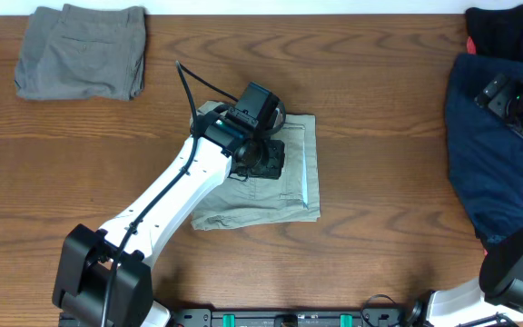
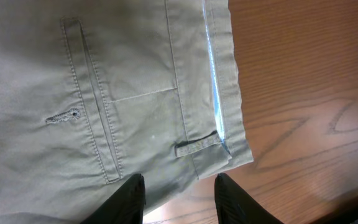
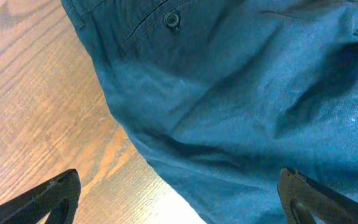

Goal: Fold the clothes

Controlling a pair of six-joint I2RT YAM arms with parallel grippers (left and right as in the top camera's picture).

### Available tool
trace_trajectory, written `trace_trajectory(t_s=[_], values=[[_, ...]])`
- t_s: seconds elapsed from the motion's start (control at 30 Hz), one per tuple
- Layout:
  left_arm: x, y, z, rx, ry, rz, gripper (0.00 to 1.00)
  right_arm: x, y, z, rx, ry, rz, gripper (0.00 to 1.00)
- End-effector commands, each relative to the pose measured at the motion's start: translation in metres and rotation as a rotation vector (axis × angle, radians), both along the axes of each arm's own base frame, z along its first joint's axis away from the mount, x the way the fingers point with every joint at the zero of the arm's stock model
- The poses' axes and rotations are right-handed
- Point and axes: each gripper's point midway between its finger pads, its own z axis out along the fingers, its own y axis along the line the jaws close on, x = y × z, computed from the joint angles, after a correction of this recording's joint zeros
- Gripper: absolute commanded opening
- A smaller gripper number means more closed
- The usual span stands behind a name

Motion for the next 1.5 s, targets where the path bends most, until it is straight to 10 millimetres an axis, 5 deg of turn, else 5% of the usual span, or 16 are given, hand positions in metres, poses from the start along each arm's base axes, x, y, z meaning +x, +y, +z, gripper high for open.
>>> trace_trajectory(t_s=[0.0, 0.13, 0.3, 0.7, 0.9, 1.17, 1.37, 1.47], values=[[-0.002, -0.002, -0.004, 0.003, 0.012, -0.019, 0.38, 0.003, -0.001, 0.001, -0.017, 0.006, 0.011, 0.99], [-0.005, -0.001, -0.02, 0.027, 0.053, -0.02, 0.31, 0.003, -0.001, 0.001, -0.017, 0.005, 0.011, 0.99], [-0.009, 0.0, -0.056, 0.071, 0.139, -0.015, 0.06, 0.003, -0.001, 0.001, -0.017, 0.006, 0.011, 0.99], [-0.034, -0.017, -0.109, 0.081, 0.321, -0.041, 0.06, 0.003, -0.001, 0.001, -0.017, 0.006, 0.011, 0.99], [-0.045, -0.042, -0.129, 0.082, 0.321, -0.092, 0.06, 0.003, -0.001, 0.001, -0.017, 0.006, 0.011, 0.99], [-0.042, -0.052, -0.117, 0.063, 0.289, -0.116, 0.06, 0.003, -0.001, 0.001, -0.017, 0.006, 0.011, 0.99], [-0.028, -0.046, -0.074, 0.016, 0.202, -0.115, 0.06, 0.003, -0.001, 0.001, -0.017, 0.006, 0.011, 0.99], [-0.016, -0.023, -0.055, 0.073, 0.131, -0.064, 0.06, 0.003, -0.001, 0.001, -0.017, 0.006, 0.011, 0.99]])
